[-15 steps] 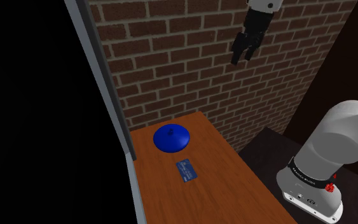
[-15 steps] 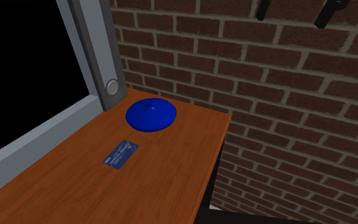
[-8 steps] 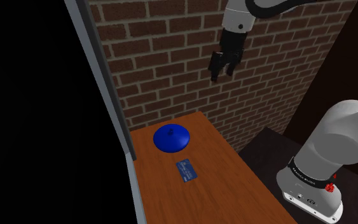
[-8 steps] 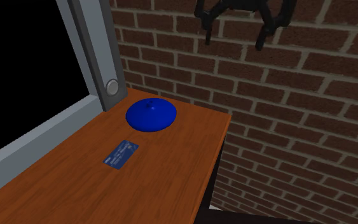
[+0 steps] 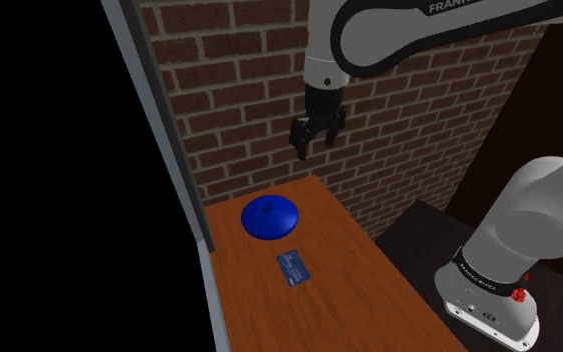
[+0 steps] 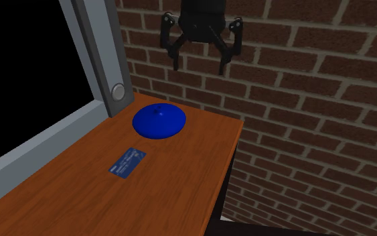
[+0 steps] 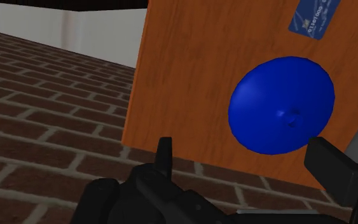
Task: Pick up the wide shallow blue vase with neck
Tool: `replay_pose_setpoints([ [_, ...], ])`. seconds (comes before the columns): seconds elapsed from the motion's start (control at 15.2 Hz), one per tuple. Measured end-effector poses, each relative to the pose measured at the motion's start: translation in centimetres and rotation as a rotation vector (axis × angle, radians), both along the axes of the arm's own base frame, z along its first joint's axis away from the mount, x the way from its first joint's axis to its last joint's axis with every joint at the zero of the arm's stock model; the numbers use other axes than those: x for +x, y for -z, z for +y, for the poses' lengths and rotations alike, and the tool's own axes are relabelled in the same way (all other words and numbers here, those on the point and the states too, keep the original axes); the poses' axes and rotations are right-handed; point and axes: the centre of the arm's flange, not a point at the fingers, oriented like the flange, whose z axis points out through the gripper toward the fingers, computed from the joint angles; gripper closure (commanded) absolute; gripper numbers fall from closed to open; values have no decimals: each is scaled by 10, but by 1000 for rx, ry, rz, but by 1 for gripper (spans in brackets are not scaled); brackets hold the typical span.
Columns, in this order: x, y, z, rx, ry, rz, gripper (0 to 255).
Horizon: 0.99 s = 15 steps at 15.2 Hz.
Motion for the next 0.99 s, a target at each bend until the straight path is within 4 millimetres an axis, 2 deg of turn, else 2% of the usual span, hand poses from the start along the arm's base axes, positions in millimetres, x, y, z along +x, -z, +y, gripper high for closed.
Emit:
replay_pose_setpoints([
  [0.2,19,24,33,-11,8,20,0],
  [0.59,39,71,97,-35,23,62,0],
  [0.79,50,92,117,-41,29,76,0],
  [0.99,50,107,121,-42,30,78,0],
])
